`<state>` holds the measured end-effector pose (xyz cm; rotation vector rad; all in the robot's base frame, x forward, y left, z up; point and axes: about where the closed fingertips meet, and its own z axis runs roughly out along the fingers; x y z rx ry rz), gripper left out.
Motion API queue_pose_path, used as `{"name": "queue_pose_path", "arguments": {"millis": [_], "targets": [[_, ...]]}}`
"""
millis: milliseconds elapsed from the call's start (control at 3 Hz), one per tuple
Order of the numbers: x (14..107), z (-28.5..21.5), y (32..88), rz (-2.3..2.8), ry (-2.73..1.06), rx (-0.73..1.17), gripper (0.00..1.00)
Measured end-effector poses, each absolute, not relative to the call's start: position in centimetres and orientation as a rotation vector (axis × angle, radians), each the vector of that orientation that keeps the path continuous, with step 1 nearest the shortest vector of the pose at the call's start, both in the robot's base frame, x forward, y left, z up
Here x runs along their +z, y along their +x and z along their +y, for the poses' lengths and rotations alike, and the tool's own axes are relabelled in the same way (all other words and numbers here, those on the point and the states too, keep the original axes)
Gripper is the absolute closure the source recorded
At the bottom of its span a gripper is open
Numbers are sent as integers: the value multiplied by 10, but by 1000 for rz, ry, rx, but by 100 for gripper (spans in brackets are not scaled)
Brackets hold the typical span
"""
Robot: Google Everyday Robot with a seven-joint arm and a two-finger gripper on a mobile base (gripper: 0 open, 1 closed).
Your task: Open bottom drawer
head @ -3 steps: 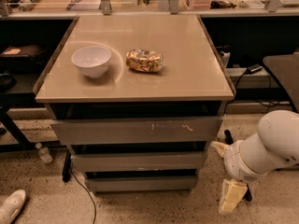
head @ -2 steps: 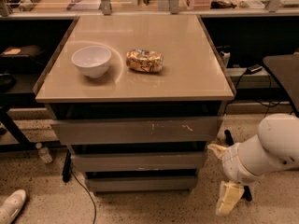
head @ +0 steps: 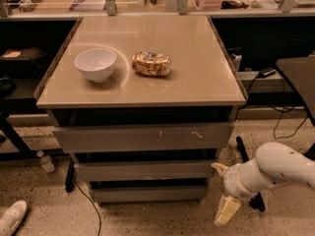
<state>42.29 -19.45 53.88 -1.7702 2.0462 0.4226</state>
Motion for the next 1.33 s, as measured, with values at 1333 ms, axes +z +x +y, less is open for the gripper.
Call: {"name": "queue_pose_path", "arguments": {"millis": [1333], "targets": [[400, -192, 450, 1970, -1635, 510, 0]]}}
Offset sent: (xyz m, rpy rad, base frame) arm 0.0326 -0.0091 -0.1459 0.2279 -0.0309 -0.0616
